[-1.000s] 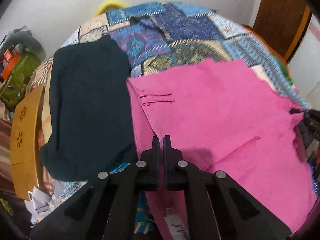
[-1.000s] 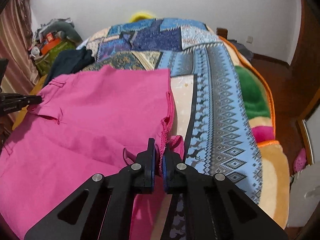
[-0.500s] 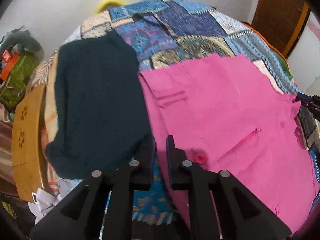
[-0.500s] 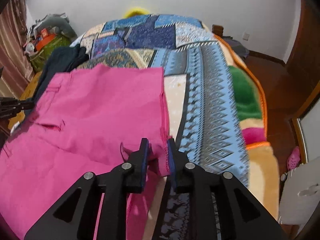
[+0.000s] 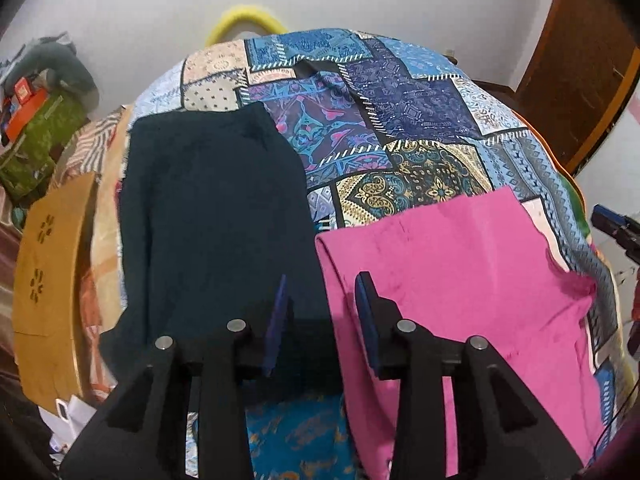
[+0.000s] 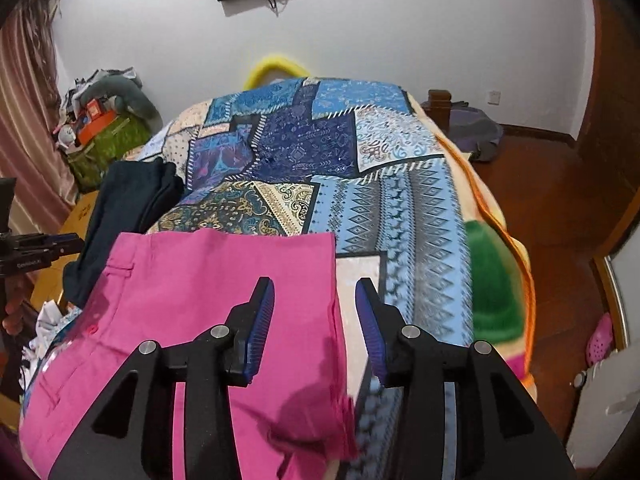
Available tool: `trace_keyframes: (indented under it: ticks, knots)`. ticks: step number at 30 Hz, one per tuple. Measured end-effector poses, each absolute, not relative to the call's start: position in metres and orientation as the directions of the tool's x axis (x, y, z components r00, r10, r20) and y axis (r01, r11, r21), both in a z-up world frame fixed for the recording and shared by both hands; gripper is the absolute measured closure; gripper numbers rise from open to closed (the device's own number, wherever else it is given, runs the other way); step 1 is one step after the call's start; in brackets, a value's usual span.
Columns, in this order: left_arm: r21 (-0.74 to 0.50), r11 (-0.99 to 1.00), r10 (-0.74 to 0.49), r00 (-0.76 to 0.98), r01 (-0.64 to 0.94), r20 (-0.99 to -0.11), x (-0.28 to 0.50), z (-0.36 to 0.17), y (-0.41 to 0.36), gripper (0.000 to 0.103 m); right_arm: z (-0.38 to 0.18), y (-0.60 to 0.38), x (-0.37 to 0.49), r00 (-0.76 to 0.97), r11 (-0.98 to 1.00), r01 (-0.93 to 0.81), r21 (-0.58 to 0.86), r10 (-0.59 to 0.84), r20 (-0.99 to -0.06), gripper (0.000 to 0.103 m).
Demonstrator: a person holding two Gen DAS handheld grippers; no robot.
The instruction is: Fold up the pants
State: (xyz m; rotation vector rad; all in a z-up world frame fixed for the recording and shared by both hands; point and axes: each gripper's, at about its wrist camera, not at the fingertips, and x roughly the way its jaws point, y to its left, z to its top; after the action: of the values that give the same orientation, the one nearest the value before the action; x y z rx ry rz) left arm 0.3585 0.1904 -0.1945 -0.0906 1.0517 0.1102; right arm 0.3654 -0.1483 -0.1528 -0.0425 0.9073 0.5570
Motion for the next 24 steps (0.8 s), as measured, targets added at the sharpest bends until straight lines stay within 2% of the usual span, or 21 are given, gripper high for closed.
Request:
trace_keyframes:
  ticks: [7, 17, 18, 22, 24]
  knots:
    - [-0.074, 0.989, -0.011, 0.439, -0.125, -0.898, 0.392, -0.226, 0.191, 0.068, -0.184, -0.124, 0.402, 0.405, 0.853, -0.485, 0.193, 0.414, -0.815, 0.065]
    - [-0.075, 0.989, -0.016, 0.416, -0.125, -0.909, 0.410, -0.248, 0.192, 0.068, -0.231, -0.097, 0.453, 0.290, 0.859, -0.460, 0.225, 0.384, -0.876, 0.065]
    - [-0.067, 0.990, -0.009, 0.420, -0.122, -0.908, 0.410, -0.248, 0.192, 0.070, -0.236, -0.094, 0.456, 0.289, 0.860, -0.458, 0.225, 0.384, -0.877, 0.065]
    - [-0.006, 0.993, 0.046, 0.430, -0.117, -0.901, 0.409, -0.249, 0.190, 0.089, -0.241, -0.083, 0.455, 0.315, 0.858, -0.479, 0.187, 0.367, -0.875, 0.066]
    - [-0.006, 0.993, 0.047, 0.440, -0.119, -0.897, 0.407, -0.248, 0.191, 0.092, -0.242, -0.075, 0.449, 0.337, 0.852, -0.509, 0.121, 0.327, -0.883, 0.083]
